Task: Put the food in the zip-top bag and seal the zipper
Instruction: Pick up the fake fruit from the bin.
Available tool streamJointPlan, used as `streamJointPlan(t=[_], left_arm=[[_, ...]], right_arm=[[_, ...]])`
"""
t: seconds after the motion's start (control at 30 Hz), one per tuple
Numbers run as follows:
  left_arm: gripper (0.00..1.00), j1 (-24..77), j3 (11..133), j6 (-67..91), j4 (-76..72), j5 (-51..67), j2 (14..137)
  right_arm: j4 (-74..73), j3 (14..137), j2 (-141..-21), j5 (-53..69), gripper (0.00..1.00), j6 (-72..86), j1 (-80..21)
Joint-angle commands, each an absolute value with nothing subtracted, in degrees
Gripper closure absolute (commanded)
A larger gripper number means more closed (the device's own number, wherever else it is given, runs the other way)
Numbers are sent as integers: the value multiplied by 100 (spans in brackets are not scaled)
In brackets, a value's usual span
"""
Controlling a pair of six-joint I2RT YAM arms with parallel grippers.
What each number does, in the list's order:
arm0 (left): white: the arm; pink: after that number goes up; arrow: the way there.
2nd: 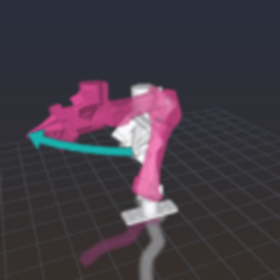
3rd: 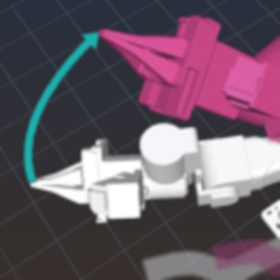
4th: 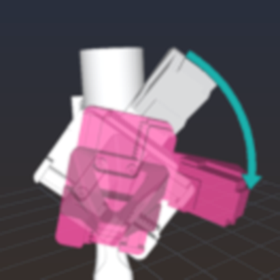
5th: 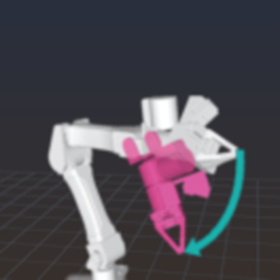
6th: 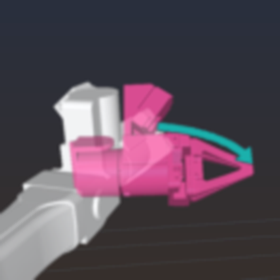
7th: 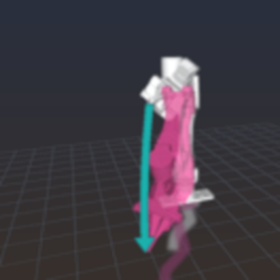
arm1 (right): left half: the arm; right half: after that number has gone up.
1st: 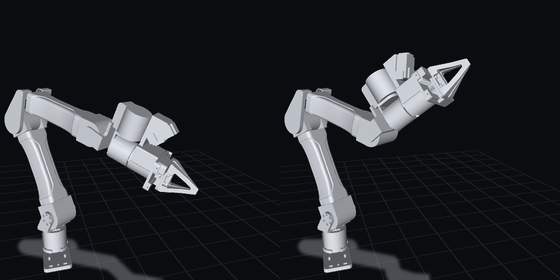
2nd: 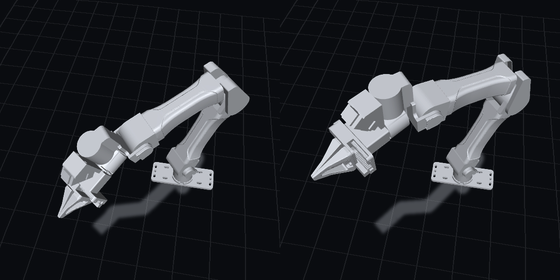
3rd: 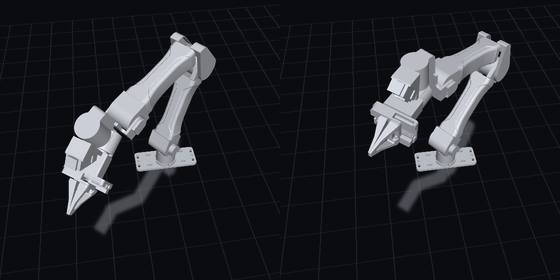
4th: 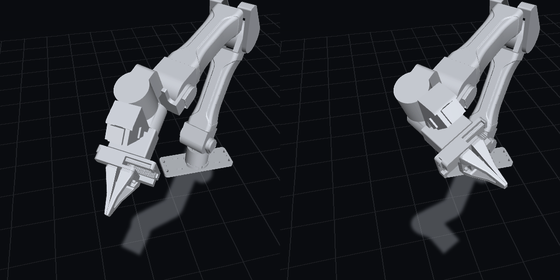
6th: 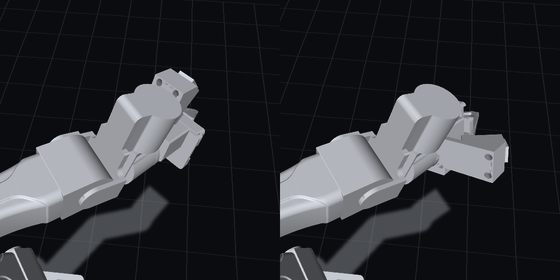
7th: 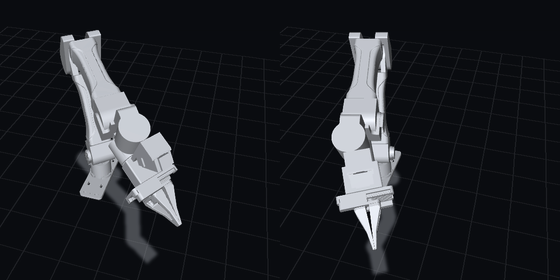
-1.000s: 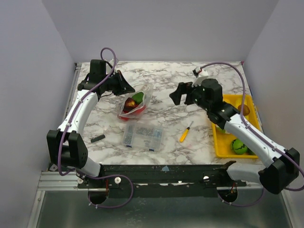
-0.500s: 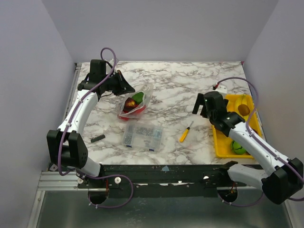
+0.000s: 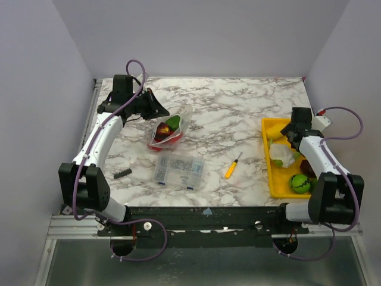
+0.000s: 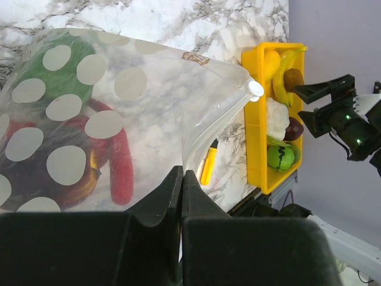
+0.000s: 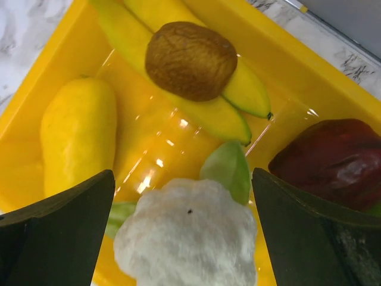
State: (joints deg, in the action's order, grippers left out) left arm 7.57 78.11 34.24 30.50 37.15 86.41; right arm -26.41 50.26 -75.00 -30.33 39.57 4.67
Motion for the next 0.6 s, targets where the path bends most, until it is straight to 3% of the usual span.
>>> streamJointPlan(t=[0.0, 0.57], left_arm=[[100, 730, 7857, 3480, 2959, 3915, 8598], [100, 731, 7852, 3513, 2933, 3955, 8658]], right_arm=[[-2418, 5466, -8126, -3745, 0, 4469, 693], [-1509, 6169, -9635, -4853, 1, 3270, 919]])
